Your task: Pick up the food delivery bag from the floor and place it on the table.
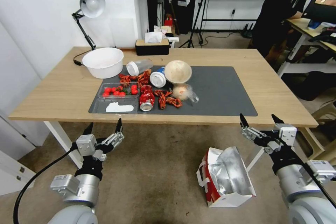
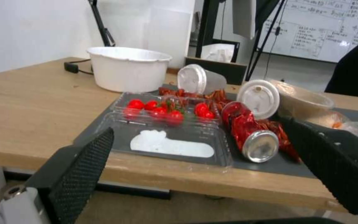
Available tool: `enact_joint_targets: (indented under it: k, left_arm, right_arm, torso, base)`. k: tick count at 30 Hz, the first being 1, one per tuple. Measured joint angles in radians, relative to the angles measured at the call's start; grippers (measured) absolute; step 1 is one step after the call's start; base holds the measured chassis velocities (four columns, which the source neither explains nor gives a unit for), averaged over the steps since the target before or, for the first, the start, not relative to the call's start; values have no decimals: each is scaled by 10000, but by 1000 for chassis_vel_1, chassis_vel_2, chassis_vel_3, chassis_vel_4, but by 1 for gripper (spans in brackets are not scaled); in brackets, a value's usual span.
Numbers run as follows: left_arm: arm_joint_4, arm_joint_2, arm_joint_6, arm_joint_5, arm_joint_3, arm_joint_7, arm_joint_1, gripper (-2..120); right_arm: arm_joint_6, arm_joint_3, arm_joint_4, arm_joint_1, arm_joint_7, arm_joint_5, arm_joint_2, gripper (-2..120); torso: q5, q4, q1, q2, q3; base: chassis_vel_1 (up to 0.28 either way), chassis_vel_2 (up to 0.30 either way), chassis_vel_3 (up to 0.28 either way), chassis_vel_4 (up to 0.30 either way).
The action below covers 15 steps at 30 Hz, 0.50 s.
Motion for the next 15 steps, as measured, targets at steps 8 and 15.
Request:
enact_joint_targets:
  k: [8, 15]
  left_arm:
    - [33, -16, 4, 8, 2, -2, -24, 100]
    - [59, -45, 10, 26, 19, 8, -48, 100]
  right_arm:
    - [1010, -106, -327, -195, -207, -12, -66, 100]
    - [1049, -126, -323, -240, -211, -6, -32, 100]
  torso:
    - [0, 0, -189, -438, -244]
    - [1, 0, -350, -790, -439]
  base:
    - [0, 0, 0, 0]
    - [0, 0, 0, 0]
